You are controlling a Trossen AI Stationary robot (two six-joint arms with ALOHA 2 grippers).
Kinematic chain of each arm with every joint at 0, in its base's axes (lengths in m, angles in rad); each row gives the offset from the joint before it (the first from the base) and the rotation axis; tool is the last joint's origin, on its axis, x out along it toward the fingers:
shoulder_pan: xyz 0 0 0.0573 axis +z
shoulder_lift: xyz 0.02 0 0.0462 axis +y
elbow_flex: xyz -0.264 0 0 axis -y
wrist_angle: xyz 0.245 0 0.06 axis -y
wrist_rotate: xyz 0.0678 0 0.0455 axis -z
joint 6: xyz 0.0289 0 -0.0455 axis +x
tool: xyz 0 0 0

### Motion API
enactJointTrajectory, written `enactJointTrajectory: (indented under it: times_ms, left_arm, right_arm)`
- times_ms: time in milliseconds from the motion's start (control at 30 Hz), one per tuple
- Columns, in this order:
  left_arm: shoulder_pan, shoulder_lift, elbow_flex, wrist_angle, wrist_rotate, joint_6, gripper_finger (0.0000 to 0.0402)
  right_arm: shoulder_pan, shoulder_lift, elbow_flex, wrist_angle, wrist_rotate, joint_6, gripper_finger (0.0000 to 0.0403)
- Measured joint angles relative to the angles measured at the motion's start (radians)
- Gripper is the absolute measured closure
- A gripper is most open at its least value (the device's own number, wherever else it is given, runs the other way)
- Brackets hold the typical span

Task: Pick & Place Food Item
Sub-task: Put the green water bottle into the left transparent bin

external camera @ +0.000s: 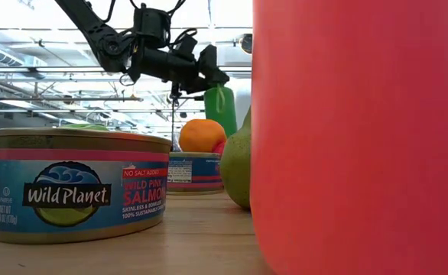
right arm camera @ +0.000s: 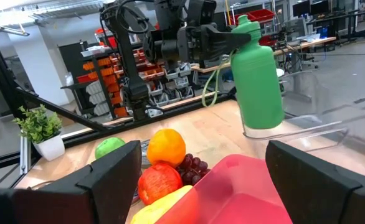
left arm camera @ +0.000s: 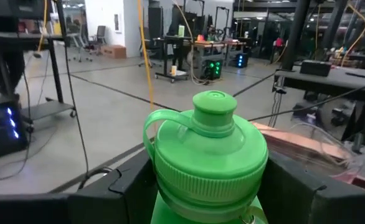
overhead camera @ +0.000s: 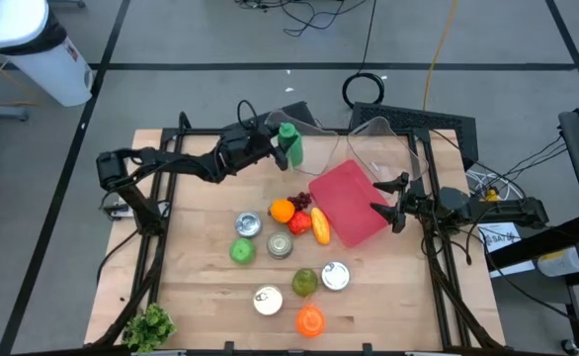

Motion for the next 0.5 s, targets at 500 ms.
enactJointTrajectory:
  times_ms: [500]
  left_arm:
    - [-0.019,0.0,0.0,0.052,-0.001,-0.08,0.0167]
  right_arm:
    - [0.0,0.0,0.0,0.0,0.0,0.0,0.0078]
